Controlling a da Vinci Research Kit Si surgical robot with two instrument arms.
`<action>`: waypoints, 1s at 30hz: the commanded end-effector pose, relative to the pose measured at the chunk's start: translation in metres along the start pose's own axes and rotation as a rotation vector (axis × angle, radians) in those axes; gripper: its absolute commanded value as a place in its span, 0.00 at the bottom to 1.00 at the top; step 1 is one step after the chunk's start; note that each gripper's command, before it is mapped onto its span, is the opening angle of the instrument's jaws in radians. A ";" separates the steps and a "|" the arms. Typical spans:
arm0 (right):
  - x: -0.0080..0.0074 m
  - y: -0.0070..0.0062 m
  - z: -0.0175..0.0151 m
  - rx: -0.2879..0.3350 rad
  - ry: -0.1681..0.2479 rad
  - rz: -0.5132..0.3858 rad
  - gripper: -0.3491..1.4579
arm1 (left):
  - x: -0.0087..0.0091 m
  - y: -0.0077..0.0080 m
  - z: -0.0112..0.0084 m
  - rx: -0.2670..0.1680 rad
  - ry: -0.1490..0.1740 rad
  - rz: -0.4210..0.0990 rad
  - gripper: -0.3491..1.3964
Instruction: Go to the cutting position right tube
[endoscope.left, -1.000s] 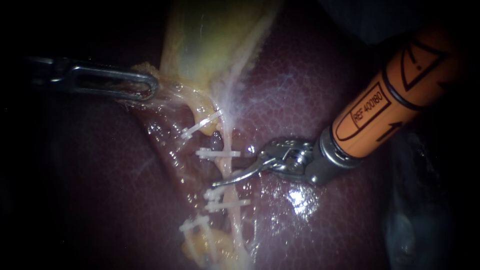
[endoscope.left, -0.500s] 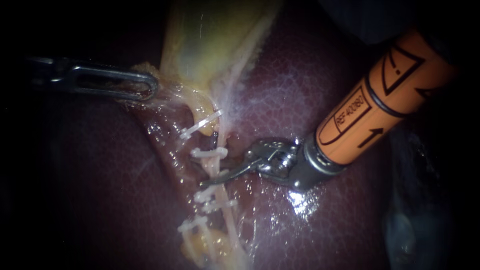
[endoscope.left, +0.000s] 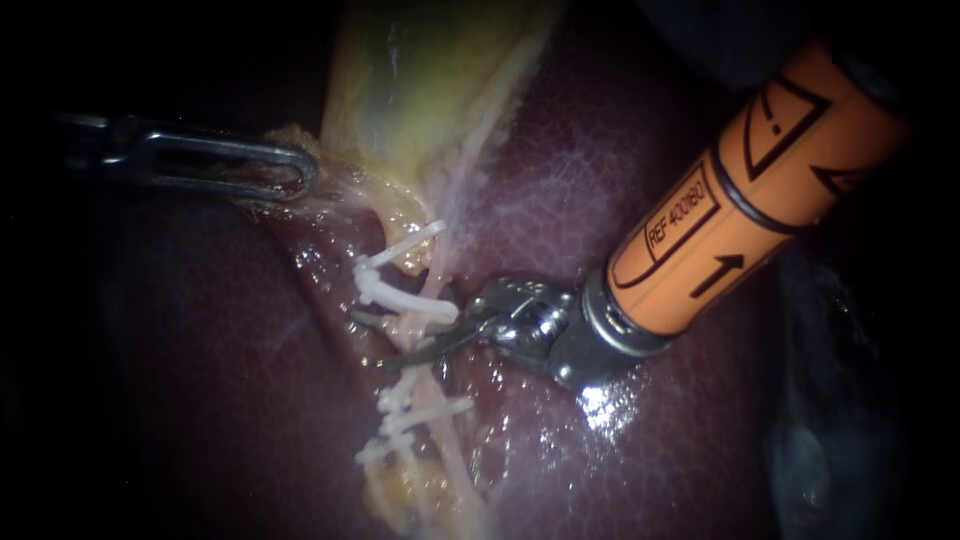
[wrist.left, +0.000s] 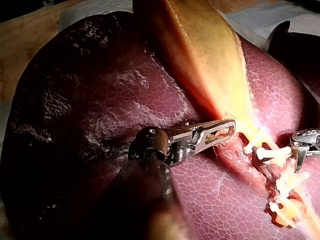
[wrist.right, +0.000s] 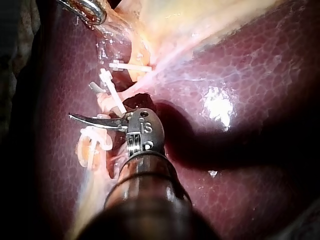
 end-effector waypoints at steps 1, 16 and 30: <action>0.0004 -0.0004 0.0000 0.005 0.005 0.001 0.99 | 0.0000 0.0000 0.0000 -0.001 0.000 0.000 0.00; 0.0014 -0.0014 0.0001 0.027 0.028 0.006 0.99 | 0.0000 0.0001 0.0000 -0.001 0.000 0.000 0.00; 0.0015 0.0004 -0.0035 0.019 0.036 0.215 0.98 | 0.0001 0.0001 0.0000 -0.001 0.000 0.000 0.00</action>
